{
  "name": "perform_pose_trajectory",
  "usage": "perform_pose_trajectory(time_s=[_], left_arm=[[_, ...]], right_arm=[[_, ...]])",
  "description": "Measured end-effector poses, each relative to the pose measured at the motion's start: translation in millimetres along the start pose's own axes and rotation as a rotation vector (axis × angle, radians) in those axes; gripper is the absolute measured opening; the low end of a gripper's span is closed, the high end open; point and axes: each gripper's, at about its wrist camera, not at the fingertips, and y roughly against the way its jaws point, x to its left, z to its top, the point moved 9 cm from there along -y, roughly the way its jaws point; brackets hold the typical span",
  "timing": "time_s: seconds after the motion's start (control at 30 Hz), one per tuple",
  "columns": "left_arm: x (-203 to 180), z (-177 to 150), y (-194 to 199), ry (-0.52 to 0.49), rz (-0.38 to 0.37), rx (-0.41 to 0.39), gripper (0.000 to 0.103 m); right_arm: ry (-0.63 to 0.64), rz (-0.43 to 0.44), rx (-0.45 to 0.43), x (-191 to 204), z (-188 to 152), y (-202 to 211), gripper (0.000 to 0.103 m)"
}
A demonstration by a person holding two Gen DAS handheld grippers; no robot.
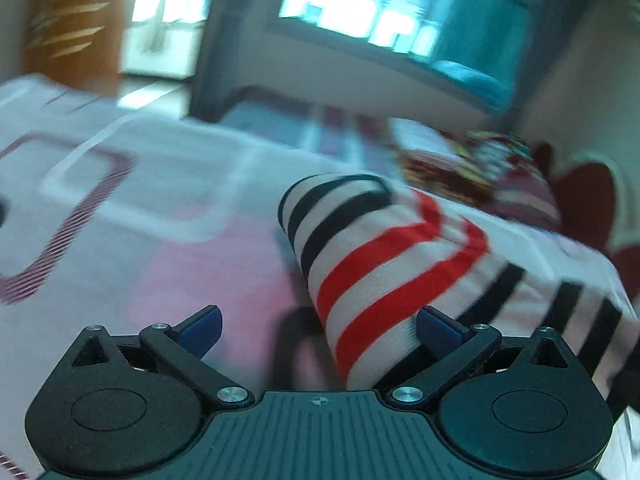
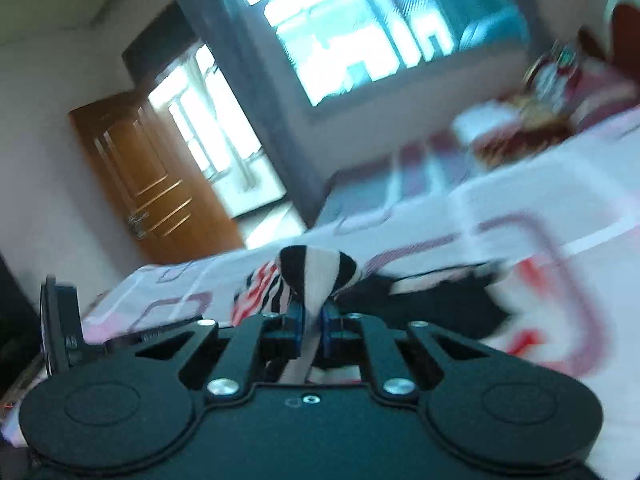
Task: Fold small clothes
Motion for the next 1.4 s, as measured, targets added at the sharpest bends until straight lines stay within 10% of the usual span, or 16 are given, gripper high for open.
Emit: perform_pose_trajectory(time_s=[0.2, 0.5, 0.7, 0.77, 0.97, 1.13, 1.4], left_arm=[[-68.4, -42.1, -10.5, -0.196, -0.054, 0.061, 0.102], [-65.1, -38.2, -2.7, -0.182, -0.032, 0.072, 0.102], [-59.4, -38.1, -1.9, -0.184, -0.003, 0.057, 0.102], [-59.6, -35.6, -2.3, -0.172, -0.001, 0.062, 0.102], [-64.7, -37.5, -2.7, -0.174, -0.030, 0.083, 0.102], [-69.2, -44.3, -12.1, -0.191, -0.029, 0.091, 0.102], [-69.5, -29.2, -17.2, -0.193, -0.029, 0.087, 0.102]], right_arm=[[-0.082, -0.297, 0.056, -77.0, -65.0, 65.8, 0.010], [-0.186, -0.225, 0.055, -93.5, -42.7, 82.1, 0.051], [-0.202, -0.258, 0.140, -105.0, -50.0, 54.6, 0.046], [-0.190, -0.228, 0.149, -100.9, -52.4, 50.6, 0.018], [0.061, -0.257, 0.267, -84.7, -66.6, 58.2, 0.009], [-0.046, -0.273, 0.295, -105.6, -95.3, 67.0, 0.010], [-0.134, -0.182, 0.149, -105.1, -27.0, 34.6, 0.043]])
